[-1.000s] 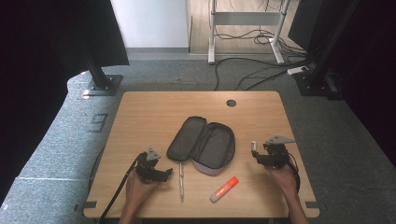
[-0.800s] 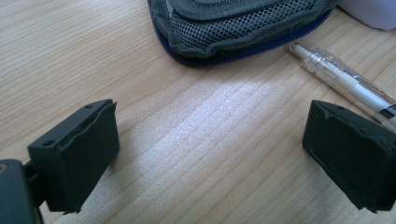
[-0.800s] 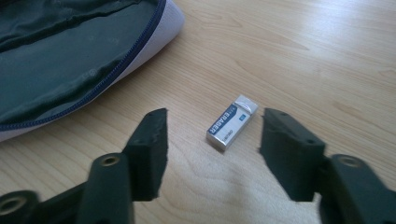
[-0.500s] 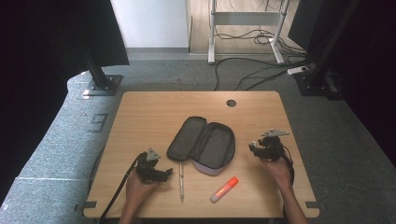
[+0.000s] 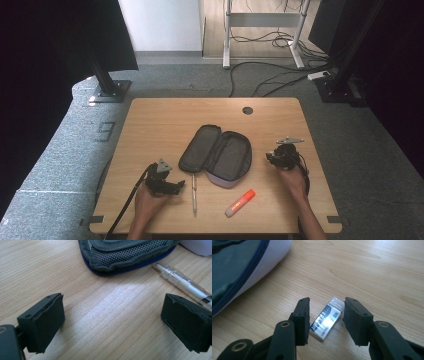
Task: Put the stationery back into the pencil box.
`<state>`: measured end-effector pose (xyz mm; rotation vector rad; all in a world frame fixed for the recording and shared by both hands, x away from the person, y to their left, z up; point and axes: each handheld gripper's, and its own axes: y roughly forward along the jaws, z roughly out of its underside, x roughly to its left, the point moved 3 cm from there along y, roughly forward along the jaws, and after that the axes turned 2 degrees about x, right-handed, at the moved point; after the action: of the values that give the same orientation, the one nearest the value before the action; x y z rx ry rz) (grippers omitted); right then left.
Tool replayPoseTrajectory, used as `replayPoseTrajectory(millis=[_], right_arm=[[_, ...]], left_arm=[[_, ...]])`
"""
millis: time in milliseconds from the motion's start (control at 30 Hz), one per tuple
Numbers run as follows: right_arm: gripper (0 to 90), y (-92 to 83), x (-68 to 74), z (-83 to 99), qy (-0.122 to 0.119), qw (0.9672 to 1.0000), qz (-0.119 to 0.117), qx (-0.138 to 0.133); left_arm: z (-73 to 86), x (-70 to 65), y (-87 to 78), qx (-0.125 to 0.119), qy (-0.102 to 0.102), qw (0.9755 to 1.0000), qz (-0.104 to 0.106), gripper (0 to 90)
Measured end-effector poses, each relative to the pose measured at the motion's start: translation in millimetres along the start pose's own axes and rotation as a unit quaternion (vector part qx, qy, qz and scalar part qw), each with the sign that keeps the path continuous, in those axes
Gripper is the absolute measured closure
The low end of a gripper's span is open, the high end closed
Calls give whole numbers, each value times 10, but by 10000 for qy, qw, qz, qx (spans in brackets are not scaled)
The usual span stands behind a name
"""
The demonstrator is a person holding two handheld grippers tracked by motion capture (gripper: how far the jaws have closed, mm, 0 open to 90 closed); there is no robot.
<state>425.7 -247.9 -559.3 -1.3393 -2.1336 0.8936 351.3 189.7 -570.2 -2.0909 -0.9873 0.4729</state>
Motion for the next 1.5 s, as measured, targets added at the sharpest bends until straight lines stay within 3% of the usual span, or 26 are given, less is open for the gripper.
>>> replayPoseTrajectory(millis=[200, 333, 567, 967, 1500], right_arm=[[612, 38, -7, 43, 6, 10000, 84, 2], [712, 23, -28, 73, 31, 9999, 124, -91], [719, -3, -71, 114, 132, 9996, 149, -183], [718, -237, -33, -4, 73, 9988, -268, -414], [714, -454, 235, -182, -298, 9956, -598, -654]], left_arm=[[0, -1, 0, -3, 2, 10000, 2, 49], [0, -2, -1, -6, 6, 10000, 3, 50], [0, -3, -1, -13, 11, 10000, 7, 54], [1, -4, -3, -15, 15, 10000, 8, 58], [3, -6, -5, -21, 23, 10000, 12, 64]])
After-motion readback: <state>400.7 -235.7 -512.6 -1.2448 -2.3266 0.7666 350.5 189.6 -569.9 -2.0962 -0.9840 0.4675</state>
